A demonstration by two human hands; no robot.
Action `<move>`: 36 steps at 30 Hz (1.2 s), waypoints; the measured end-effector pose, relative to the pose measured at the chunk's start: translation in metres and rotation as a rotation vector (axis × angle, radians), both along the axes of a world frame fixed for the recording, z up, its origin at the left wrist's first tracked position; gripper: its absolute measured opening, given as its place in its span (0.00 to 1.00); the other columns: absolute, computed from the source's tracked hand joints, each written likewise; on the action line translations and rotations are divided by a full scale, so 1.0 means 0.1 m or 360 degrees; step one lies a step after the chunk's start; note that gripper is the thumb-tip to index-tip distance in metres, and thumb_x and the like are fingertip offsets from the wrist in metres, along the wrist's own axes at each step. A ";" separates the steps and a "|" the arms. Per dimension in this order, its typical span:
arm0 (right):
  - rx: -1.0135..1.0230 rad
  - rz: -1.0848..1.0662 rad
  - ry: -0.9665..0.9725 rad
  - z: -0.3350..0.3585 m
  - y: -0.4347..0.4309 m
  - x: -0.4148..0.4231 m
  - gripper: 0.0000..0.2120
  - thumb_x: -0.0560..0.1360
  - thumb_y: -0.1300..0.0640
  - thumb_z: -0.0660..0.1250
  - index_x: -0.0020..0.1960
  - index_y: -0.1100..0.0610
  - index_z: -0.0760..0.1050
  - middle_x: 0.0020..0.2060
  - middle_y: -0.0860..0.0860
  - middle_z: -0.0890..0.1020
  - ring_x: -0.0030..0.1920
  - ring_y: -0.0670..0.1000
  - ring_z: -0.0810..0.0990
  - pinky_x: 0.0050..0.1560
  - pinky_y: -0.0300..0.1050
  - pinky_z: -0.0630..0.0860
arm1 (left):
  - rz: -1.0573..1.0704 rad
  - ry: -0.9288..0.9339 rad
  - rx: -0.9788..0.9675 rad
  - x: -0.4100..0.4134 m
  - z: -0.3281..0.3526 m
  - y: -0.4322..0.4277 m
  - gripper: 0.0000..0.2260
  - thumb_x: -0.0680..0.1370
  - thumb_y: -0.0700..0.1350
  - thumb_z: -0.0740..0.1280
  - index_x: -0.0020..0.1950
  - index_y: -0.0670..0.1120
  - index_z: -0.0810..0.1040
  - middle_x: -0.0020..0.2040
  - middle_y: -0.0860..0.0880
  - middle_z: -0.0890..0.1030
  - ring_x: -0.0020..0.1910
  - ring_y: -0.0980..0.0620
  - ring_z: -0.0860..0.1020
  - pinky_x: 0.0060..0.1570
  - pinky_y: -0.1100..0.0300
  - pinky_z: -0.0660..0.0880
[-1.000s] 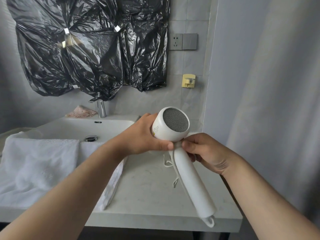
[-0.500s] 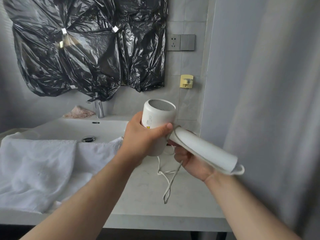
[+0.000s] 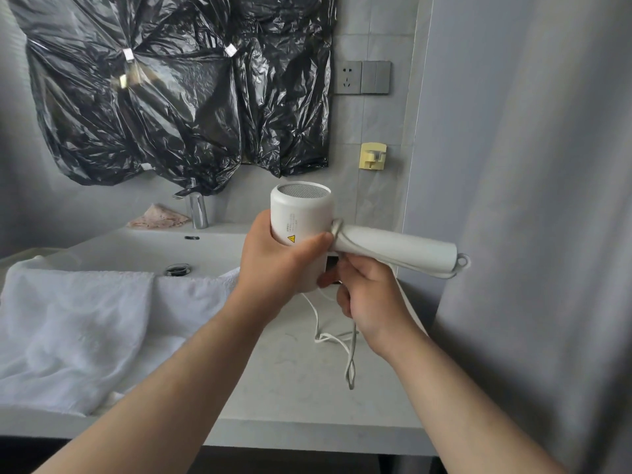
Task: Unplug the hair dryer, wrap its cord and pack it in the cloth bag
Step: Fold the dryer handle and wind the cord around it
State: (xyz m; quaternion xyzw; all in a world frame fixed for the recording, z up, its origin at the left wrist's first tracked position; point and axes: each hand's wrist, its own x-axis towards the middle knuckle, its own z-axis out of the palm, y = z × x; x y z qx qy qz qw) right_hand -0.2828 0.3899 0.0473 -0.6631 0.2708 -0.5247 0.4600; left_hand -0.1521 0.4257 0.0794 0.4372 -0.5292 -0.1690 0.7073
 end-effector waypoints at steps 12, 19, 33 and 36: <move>-0.0333 -0.0157 0.0841 0.13 0.08 -0.10 0.11 0.79 0.58 0.60 0.40 0.54 0.77 0.31 0.48 0.82 0.24 0.43 0.72 0.27 0.39 0.71 | 0.0815 -0.0280 0.0060 -0.03 -0.10 -0.03 0.25 0.62 0.56 0.78 0.52 0.56 0.70 0.48 0.55 0.78 0.47 0.53 0.77 0.44 0.58 0.75; -0.1013 -0.0586 0.1085 0.36 -0.05 -0.27 0.09 0.76 0.56 0.64 0.38 0.54 0.79 0.32 0.47 0.82 0.35 0.51 0.78 0.37 0.49 0.75 | 0.0775 -0.0612 0.0198 0.10 -0.06 -0.01 0.26 0.60 0.61 0.76 0.53 0.54 0.74 0.46 0.54 0.80 0.46 0.50 0.78 0.45 0.49 0.78; -0.0570 -0.0306 0.0545 0.43 -0.13 -0.36 0.05 0.76 0.60 0.69 0.43 0.58 0.82 0.38 0.52 0.85 0.40 0.49 0.81 0.44 0.41 0.75 | 0.0731 -0.0923 0.0313 0.05 -0.05 0.11 0.43 0.56 0.63 0.81 0.66 0.54 0.68 0.55 0.55 0.79 0.56 0.47 0.78 0.48 0.54 0.73; -0.0563 -0.0255 0.0540 0.44 -0.13 -0.38 0.05 0.76 0.60 0.69 0.42 0.57 0.82 0.36 0.49 0.84 0.36 0.43 0.78 0.41 0.35 0.73 | 0.0701 -0.0888 0.0338 0.02 -0.04 0.10 0.41 0.57 0.62 0.81 0.64 0.52 0.69 0.52 0.55 0.77 0.54 0.49 0.77 0.46 0.57 0.70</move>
